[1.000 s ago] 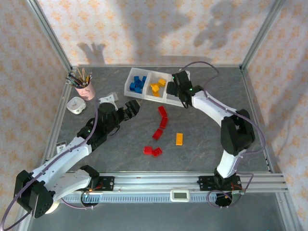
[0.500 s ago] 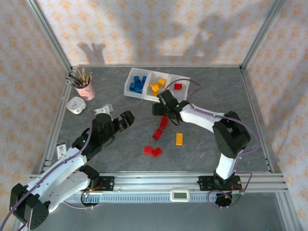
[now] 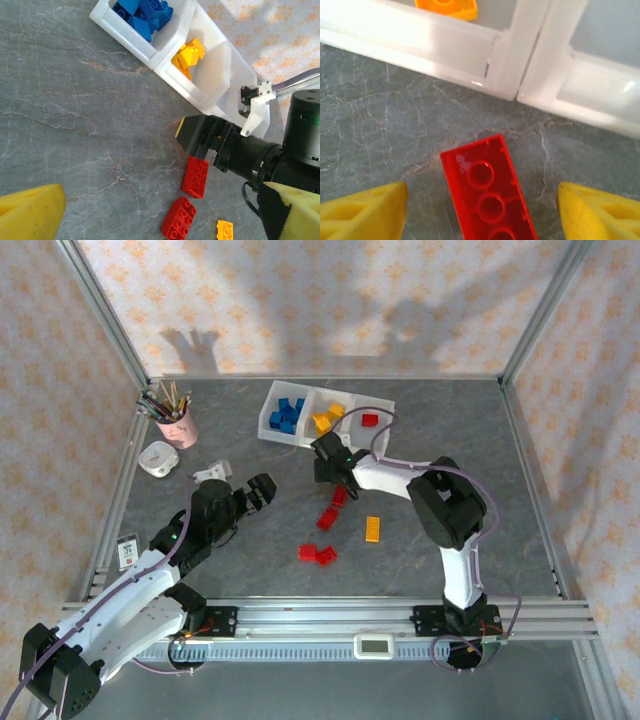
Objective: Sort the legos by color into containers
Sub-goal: Pick up the lego from the center of the table.
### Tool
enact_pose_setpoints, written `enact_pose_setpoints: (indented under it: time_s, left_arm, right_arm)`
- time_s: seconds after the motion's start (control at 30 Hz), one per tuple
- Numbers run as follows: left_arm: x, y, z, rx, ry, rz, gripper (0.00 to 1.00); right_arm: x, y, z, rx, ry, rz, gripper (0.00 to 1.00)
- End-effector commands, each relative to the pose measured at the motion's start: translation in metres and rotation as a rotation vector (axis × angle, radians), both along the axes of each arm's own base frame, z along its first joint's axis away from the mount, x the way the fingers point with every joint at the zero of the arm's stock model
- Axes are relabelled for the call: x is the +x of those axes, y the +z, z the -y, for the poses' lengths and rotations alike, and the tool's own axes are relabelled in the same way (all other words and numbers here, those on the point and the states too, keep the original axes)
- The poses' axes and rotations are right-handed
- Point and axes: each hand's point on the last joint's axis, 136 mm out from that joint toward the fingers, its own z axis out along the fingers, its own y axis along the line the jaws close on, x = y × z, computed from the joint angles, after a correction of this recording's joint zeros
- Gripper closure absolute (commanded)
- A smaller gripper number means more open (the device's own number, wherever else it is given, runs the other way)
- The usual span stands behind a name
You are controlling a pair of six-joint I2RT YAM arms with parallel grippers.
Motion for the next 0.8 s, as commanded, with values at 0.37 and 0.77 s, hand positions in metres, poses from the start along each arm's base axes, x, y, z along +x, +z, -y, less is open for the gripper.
enact_pose_setpoints:
  time_s: [0.37, 0.77]
  left_arm:
    - [0.004, -0.004, -0.004, -0.007, 0.031, -0.003, 0.01]
    - [0.008, 0.006, 0.005, -0.028, -0.007, 0.014, 0.01]
  right_arm:
    - [0.014, -0.019, -0.002, -0.091, 0.047, -0.007, 0.47]
    - [0.016, 0.017, -0.010, -0.046, 0.096, 0.037, 0.78]
